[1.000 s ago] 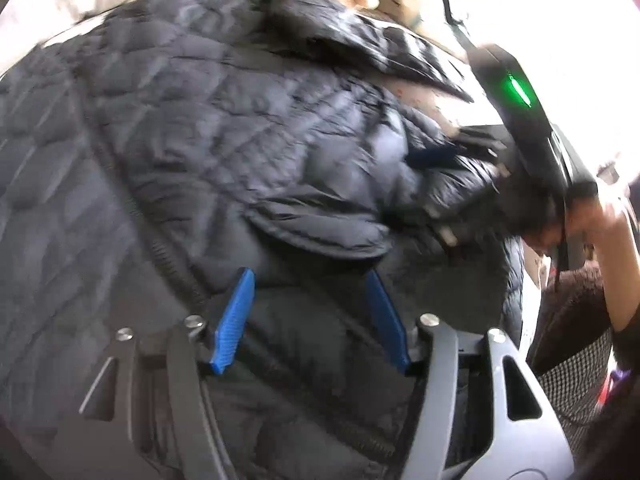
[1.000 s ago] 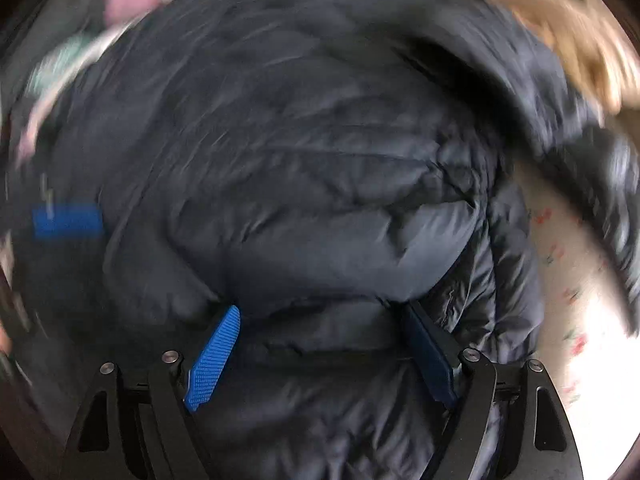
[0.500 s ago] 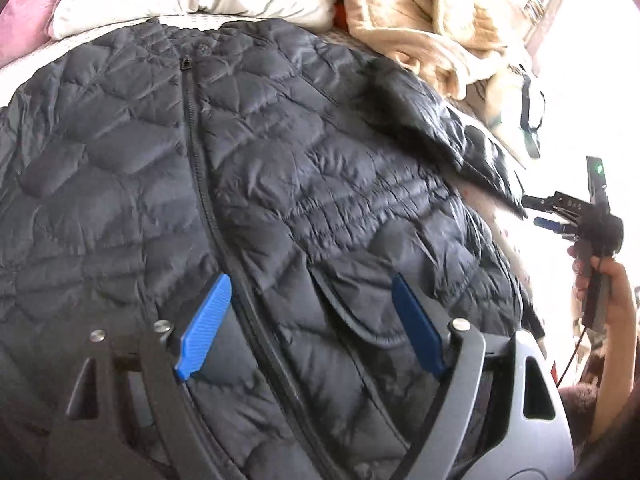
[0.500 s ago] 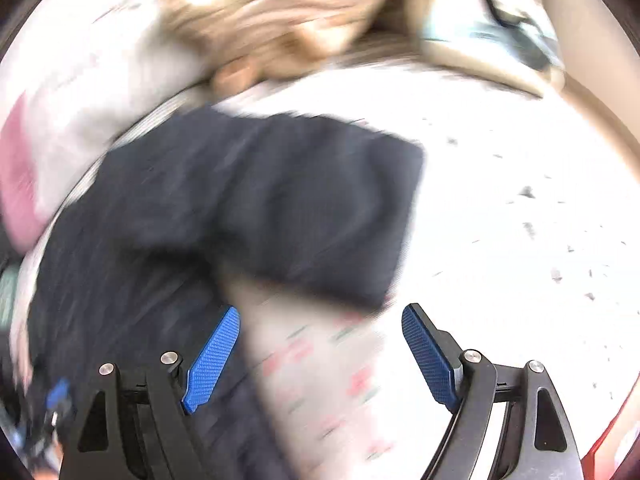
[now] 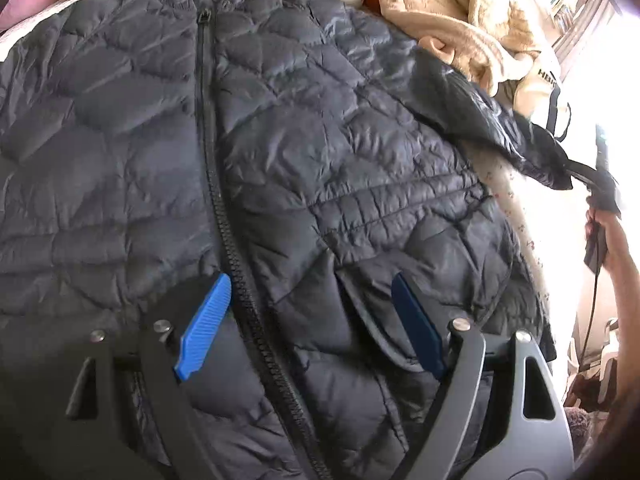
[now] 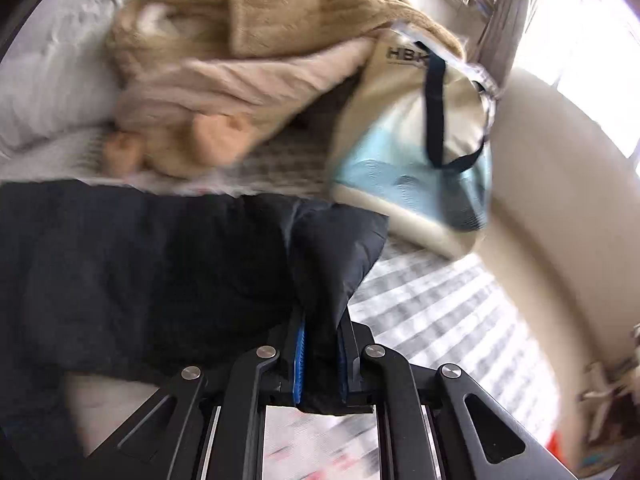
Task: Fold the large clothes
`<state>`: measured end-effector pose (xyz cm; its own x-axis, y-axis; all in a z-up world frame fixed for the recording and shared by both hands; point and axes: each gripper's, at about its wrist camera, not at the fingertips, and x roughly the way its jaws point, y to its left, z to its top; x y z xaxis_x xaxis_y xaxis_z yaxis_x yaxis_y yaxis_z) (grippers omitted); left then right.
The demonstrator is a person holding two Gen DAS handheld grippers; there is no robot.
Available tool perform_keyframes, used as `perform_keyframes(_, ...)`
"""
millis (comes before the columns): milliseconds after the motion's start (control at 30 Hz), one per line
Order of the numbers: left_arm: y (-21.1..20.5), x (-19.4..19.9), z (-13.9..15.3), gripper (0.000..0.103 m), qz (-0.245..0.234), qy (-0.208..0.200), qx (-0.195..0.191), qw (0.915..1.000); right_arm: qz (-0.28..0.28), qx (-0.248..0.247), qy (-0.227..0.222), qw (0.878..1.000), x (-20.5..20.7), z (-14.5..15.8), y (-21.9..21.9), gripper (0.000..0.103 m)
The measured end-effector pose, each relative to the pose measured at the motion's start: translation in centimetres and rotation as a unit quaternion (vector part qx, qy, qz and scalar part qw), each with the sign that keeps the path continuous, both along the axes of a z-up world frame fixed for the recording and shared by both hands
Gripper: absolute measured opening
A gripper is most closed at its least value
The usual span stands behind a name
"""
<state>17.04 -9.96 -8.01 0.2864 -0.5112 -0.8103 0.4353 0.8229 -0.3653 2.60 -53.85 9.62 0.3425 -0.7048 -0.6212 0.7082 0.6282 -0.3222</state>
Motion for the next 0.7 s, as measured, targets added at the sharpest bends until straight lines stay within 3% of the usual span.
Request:
perform_keyframes(100,-0.4,0.1,-0.5,0.083,-0.002,0.0,0.013,0.9999,-0.022,-0.007,0.089,0.996,1.6,-3.7,-2.9,0.013)
perform_keyframes(167,-0.6,0.0,-0.4,0.083,-0.004,-0.004,0.02,0.9998,-0.045,-0.058,0.142,0.987,1.4,-5.2,-3.6,0.015)
perform_keyframes(200,-0.6,0.0,-0.2,0.083,-0.005,-0.007,0.021,0.9997,-0.054,-0.064,0.143,0.986,1.2,-5.3,-3.7,0.021)
perform_keyframes(267,-0.4,-0.1,0.0,0.083,-0.005,-0.009,0.02,0.9997,-0.071,-0.027,0.104,0.992,0.0,-4.1,-4.0,0.03)
perform_keyframes(367,0.2,0.0,0.4,0.083,0.007,-0.007,0.015,0.9998,-0.069,0.026,0.036,0.997,-1.4,-1.7,-3.1,0.071)
perform_keyframes(400,0.5,0.1,0.6,0.083,0.015,-0.006,0.012,0.9998,-0.056,0.039,0.012,0.998,-1.9,-0.8,-2.0,0.076)
perform_keyframes(533,1.5,0.3,1.3,0.083,0.036,-0.012,0.018,0.9991,-0.004,0.09,-0.045,0.995,-2.8,1.6,2.7,0.078)
perform_keyframes(700,3.8,0.1,2.7,0.083,0.07,-0.02,0.039,0.9966,0.048,0.174,-0.078,0.98,-3.6,2.3,10.2,0.08)
